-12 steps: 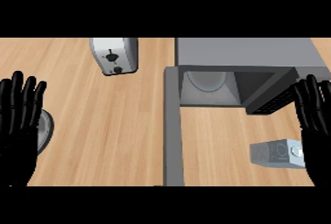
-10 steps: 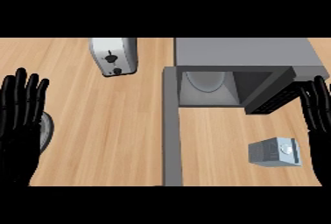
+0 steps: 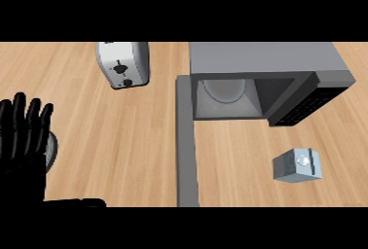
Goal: Pick up the milk, place it into the microwave and close the microwave
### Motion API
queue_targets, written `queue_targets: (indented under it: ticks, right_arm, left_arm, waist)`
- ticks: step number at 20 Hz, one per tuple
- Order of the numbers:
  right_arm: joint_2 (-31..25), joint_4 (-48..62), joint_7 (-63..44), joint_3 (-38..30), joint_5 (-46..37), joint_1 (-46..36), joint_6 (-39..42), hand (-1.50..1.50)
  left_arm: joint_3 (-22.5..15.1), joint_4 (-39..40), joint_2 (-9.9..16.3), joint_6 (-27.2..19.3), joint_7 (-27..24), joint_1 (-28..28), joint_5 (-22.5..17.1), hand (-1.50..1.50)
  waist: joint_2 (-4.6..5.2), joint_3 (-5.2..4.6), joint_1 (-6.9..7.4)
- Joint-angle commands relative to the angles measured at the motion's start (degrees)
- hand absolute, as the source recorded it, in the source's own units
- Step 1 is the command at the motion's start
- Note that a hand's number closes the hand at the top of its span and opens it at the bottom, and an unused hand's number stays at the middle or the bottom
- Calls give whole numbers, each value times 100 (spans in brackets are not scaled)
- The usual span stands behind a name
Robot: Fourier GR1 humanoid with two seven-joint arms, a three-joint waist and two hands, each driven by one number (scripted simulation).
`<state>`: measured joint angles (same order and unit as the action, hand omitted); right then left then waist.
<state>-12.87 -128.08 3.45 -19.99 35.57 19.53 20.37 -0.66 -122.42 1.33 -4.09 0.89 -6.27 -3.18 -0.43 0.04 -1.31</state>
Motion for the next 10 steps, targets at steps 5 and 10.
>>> queue_targets:
  ticks: [5,10]
  right_arm:
    - [-247,116,108,-1314,1472,1173,1188,-150]
    - [1,203,209,-1632,1284,1236,1493,-150]
  left_arm:
    - [-43,-964,-61,453,-353,-1723,-602,-150]
    - [-36,-1555,37,898,-419,-2601,-930,-150]
  waist:
    - [12,-6,112]
    - [18,-5,164]
